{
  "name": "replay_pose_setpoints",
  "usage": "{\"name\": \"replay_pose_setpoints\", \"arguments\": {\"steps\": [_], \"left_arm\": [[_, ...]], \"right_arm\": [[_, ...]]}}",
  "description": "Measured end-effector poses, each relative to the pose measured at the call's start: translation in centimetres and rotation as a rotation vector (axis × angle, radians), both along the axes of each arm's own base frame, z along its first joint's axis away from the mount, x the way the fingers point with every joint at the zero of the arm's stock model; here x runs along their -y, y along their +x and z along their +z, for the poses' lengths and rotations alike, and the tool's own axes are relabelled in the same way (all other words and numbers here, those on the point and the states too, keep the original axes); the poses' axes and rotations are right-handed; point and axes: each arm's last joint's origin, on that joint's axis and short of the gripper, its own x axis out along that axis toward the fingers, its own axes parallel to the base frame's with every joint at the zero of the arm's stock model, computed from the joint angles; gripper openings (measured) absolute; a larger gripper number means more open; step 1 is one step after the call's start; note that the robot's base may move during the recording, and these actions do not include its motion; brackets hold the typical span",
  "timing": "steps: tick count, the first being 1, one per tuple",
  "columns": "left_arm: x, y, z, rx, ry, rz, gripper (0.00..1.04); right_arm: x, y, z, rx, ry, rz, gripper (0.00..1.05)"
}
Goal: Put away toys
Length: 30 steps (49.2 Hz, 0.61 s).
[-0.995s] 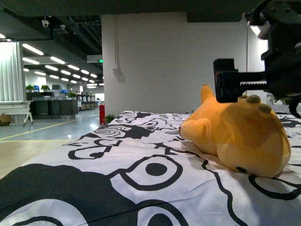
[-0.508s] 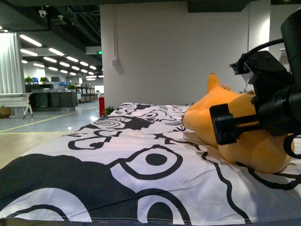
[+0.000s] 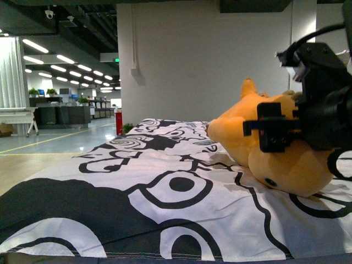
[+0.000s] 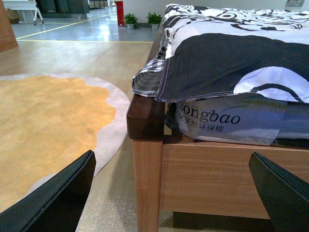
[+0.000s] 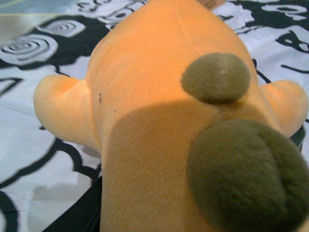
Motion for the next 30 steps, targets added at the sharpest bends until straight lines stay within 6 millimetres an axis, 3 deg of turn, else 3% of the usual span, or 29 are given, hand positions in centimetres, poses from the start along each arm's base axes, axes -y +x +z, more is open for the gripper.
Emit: {"name": "replay_pose_setpoints", "arguments": {"steps": [5, 11, 13, 16, 24, 30], "left_arm": [[0.0, 0.0, 0.0, 0.0, 0.0, 0.0, 0.99], [0.0, 0.0, 0.0, 0.0, 0.0, 0.0, 0.99], [0.0, 0.0, 0.0, 0.0, 0.0, 0.0, 0.99], [0.0, 0.0, 0.0, 0.0, 0.0, 0.0, 0.99], [0.0, 0.0, 0.0, 0.0, 0.0, 0.0, 0.99], [0.0, 0.0, 0.0, 0.0, 0.0, 0.0, 0.99]], "right_arm": [[0.3, -1.5, 2.2, 0.058, 0.046, 0.03, 0.41], [2.0, -5.5, 6.7, 0.184, 0.133, 0.067, 0.22], [2.4, -6.3, 7.2, 0.205, 0.144, 0.073, 0.2], [3.7, -9.1, 8.5, 0.257, 0.181, 0.087, 0.2], [6.0, -14.4, 8.7, 0.314, 0.219, 0.102, 0.2], [7.1, -18.6, 6.7, 0.33, 0.212, 0.117, 0.2]]}}
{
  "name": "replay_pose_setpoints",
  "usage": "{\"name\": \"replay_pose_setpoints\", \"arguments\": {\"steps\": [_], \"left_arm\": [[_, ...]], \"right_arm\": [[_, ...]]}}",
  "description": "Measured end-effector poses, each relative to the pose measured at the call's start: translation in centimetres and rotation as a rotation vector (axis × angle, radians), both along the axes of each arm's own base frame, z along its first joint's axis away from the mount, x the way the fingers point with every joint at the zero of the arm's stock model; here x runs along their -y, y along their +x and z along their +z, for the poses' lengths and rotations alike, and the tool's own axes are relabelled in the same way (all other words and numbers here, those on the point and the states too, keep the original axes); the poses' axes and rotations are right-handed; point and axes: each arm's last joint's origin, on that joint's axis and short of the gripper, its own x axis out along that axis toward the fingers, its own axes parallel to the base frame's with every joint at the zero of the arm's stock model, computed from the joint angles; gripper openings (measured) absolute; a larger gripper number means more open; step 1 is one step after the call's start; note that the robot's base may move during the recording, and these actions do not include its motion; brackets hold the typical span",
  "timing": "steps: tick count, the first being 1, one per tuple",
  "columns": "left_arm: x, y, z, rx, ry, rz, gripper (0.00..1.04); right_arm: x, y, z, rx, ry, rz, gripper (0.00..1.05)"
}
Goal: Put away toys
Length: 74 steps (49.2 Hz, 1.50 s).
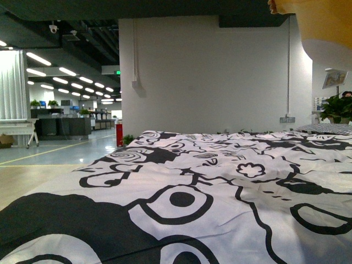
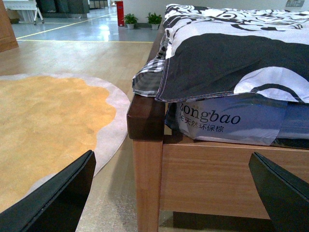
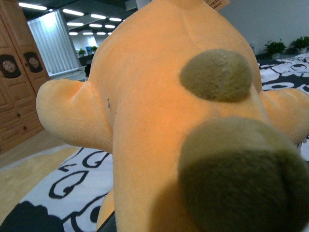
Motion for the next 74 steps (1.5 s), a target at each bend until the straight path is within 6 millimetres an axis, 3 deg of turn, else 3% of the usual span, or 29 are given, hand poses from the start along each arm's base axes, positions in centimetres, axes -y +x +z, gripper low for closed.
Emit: {"name": "replay_pose_setpoints", "arguments": {"steps": [5, 15, 30, 51, 74], "left_arm": [[0.0, 0.0, 0.0, 0.0, 0.0, 0.0, 0.99], [0.0, 0.0, 0.0, 0.0, 0.0, 0.0, 0.99], [0.0, 0.0, 0.0, 0.0, 0.0, 0.0, 0.99], [0.0, 0.0, 0.0, 0.0, 0.0, 0.0, 0.99], [0.0, 0.0, 0.0, 0.0, 0.0, 0.0, 0.99]], "right_arm": [[0.7, -2.3, -3.0, -0.021, -0.008, -0.013, 0.2], [0.8, -5.0, -8.7, -0.059, -0.002, -0.056, 0.2], [-0.5, -5.1, -14.6, -0.024, -0.113, -0.096, 0.2], [-0.6, -5.1, -18.2, -0.066, -0.143, -0.096, 0.2], [-0.6, -5.1, -18.3, -0.069, -0.14, -0.096, 0.2]]}}
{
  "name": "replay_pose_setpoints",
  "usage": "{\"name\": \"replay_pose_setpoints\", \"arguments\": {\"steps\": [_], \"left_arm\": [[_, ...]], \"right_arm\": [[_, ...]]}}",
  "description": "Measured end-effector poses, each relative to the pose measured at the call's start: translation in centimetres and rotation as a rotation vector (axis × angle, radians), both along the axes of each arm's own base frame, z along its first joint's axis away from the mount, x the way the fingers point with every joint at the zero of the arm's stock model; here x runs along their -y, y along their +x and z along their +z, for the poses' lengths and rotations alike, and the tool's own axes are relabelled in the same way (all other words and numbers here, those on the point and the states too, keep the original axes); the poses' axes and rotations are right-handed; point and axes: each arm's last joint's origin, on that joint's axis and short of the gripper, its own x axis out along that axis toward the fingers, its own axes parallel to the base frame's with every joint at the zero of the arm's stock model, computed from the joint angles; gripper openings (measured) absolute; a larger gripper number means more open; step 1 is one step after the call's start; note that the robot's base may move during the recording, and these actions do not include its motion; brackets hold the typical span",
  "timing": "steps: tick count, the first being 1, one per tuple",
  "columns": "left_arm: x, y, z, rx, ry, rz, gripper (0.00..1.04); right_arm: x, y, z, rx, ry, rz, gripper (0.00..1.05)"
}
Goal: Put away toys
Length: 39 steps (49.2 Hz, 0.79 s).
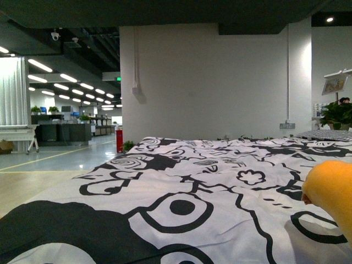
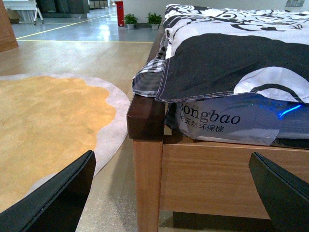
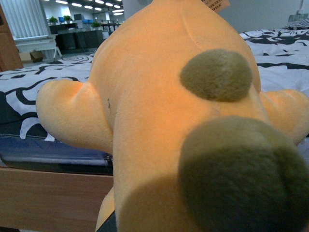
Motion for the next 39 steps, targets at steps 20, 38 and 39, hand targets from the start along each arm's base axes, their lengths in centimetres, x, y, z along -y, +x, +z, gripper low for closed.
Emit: {"name": "replay_pose_setpoints", "arguments": {"steps": [20, 38, 39], "left_arm": [[-0.01, 0.0, 0.0, 0.0, 0.0, 0.001, 0.99], [-0.01, 0.0, 0.0, 0.0, 0.0, 0.002, 0.99], [-0.01, 0.0, 0.0, 0.0, 0.0, 0.001, 0.99]], "right_arm": [[0.02, -0.01, -0.02, 0.0, 0.001, -0.004, 0.2], [0.03, -0.02, -0.05, 0.0, 0.003, -0.004, 0.2], [0.02, -0.02, -0.05, 0.001, 0.003, -0.002, 0.2]]}}
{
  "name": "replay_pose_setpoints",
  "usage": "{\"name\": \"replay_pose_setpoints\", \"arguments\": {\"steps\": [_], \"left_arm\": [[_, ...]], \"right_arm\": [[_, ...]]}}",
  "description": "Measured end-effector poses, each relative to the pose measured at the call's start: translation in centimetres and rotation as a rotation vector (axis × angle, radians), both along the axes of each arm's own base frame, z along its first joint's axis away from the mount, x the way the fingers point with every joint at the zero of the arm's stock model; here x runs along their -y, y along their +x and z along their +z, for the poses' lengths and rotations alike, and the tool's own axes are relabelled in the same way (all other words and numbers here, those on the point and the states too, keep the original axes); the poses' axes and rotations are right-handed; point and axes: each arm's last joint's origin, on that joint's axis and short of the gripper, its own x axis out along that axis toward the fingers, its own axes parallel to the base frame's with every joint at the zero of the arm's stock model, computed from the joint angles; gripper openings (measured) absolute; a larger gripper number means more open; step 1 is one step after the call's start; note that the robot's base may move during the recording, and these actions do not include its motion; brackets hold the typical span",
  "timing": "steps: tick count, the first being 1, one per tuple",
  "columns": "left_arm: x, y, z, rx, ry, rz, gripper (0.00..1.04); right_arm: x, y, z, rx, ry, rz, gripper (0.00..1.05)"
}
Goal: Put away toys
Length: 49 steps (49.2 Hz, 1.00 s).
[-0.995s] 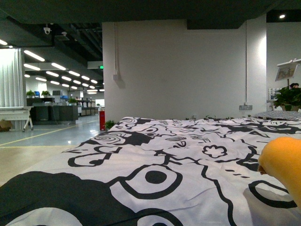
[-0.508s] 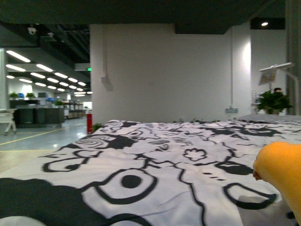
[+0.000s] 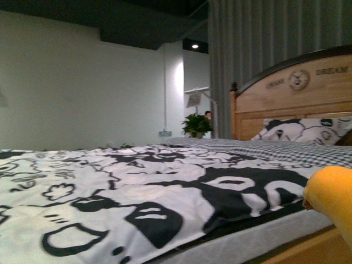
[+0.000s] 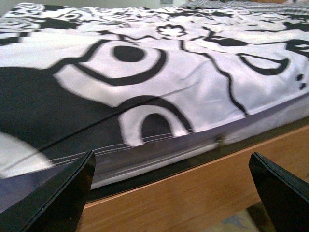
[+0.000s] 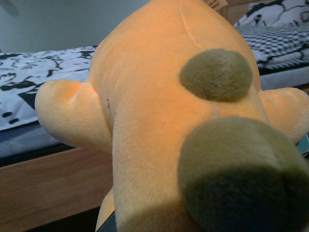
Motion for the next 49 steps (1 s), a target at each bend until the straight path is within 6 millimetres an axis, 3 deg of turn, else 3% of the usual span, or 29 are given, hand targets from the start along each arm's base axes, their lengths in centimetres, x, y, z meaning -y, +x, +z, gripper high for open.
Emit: {"name": "replay_pose_setpoints", "arguments": {"steps": [49], "left_arm": [[0.0, 0.0, 0.0, 0.0, 0.0, -0.001, 0.99]], "right_arm": [[0.03, 0.0, 0.0, 0.0, 0.001, -0.005, 0.2]]}}
